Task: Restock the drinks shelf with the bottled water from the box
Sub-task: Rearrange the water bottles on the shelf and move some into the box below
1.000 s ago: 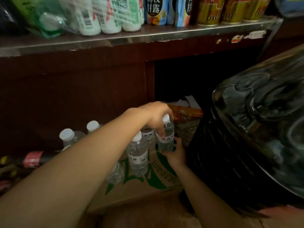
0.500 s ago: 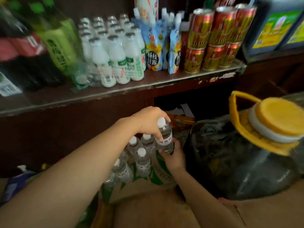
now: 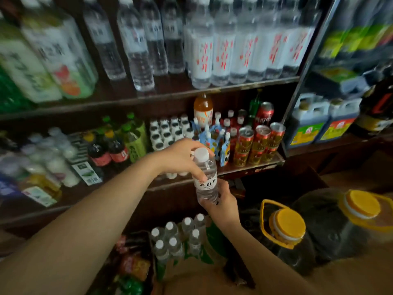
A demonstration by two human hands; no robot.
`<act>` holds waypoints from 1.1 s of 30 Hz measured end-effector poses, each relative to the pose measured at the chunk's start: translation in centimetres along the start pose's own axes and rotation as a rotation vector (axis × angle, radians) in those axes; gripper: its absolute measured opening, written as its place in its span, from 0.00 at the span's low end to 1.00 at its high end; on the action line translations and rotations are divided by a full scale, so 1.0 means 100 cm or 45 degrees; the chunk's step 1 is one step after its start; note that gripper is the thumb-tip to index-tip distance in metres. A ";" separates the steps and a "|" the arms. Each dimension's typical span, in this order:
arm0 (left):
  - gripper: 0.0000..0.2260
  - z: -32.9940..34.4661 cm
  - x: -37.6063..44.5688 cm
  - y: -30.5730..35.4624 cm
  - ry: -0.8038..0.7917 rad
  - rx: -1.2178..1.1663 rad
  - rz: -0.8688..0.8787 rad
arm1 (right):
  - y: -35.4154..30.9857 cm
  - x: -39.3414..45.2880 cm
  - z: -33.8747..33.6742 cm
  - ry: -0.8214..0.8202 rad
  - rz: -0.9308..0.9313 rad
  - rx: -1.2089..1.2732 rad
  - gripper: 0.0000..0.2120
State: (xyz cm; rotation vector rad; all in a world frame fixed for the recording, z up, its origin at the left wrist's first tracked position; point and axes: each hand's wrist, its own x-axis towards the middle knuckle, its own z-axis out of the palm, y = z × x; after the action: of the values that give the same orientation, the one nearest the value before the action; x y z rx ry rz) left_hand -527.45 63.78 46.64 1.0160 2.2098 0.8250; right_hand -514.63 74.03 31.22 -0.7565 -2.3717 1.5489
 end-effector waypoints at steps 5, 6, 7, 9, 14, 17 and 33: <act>0.25 -0.072 -0.030 0.043 0.111 -0.131 0.025 | -0.090 0.005 -0.016 -0.026 -0.131 0.018 0.27; 0.25 -0.083 -0.034 0.047 0.145 -0.164 0.033 | -0.104 0.008 -0.018 -0.025 -0.148 0.019 0.27; 0.25 -0.094 -0.037 0.051 0.169 -0.204 0.040 | -0.116 0.011 -0.018 -0.019 -0.162 0.022 0.27; 0.25 -0.110 -0.041 0.055 0.217 -0.275 0.058 | -0.138 0.017 -0.019 0.006 -0.195 0.025 0.29; 0.30 -0.142 -0.043 0.060 0.398 -0.411 0.127 | -0.188 0.032 -0.022 0.106 -0.227 0.056 0.29; 0.27 -0.150 -0.038 0.064 0.543 -0.508 0.149 | -0.209 0.043 -0.021 0.157 -0.238 0.031 0.24; 0.25 -0.207 0.057 0.061 0.808 -0.316 0.219 | -0.256 0.169 -0.011 0.313 -0.269 -0.052 0.26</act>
State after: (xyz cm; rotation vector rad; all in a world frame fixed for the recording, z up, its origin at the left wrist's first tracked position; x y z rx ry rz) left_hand -542.29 65.43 63.18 0.9119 2.4473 1.6390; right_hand -536.21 75.66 53.03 -0.6398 -2.2273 1.2502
